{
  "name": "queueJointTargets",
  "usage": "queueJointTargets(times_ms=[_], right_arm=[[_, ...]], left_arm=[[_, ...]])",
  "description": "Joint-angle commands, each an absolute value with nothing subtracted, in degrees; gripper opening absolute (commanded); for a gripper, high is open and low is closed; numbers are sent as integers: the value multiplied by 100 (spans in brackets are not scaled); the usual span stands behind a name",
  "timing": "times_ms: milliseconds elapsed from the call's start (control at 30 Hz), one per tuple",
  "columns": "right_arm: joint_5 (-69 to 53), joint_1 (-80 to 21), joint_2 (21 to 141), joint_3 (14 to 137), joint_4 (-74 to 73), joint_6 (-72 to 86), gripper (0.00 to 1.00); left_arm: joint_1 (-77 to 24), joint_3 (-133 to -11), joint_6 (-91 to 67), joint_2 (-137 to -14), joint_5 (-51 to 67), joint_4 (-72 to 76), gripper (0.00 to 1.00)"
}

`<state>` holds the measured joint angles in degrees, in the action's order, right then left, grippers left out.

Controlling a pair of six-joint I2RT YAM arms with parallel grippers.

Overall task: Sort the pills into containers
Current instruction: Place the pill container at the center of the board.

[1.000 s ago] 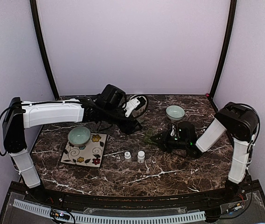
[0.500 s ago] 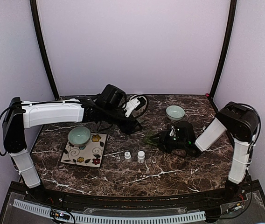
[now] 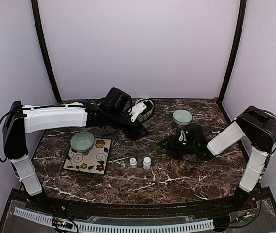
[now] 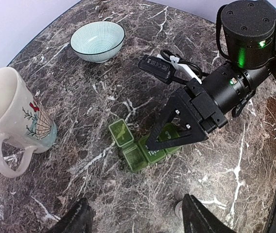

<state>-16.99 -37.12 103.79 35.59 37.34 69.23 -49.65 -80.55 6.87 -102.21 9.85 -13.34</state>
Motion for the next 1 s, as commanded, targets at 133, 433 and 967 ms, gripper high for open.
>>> queueJointTargets(times_ms=[133,433,967], right_arm=[[-1451,-3743,10147,3708,2193,6451,54],[-1290,-3728,9876,3852,1283,6219,55],[-987,-3674,9321,3758,553,5963,56]], left_arm=[[-4939,-8215,782,-10228,1081,-1234,65],[-4939,-8193,796,-10200,1068,-1154,65],[-4931,-8023,769,-10134,1073,-960,65]])
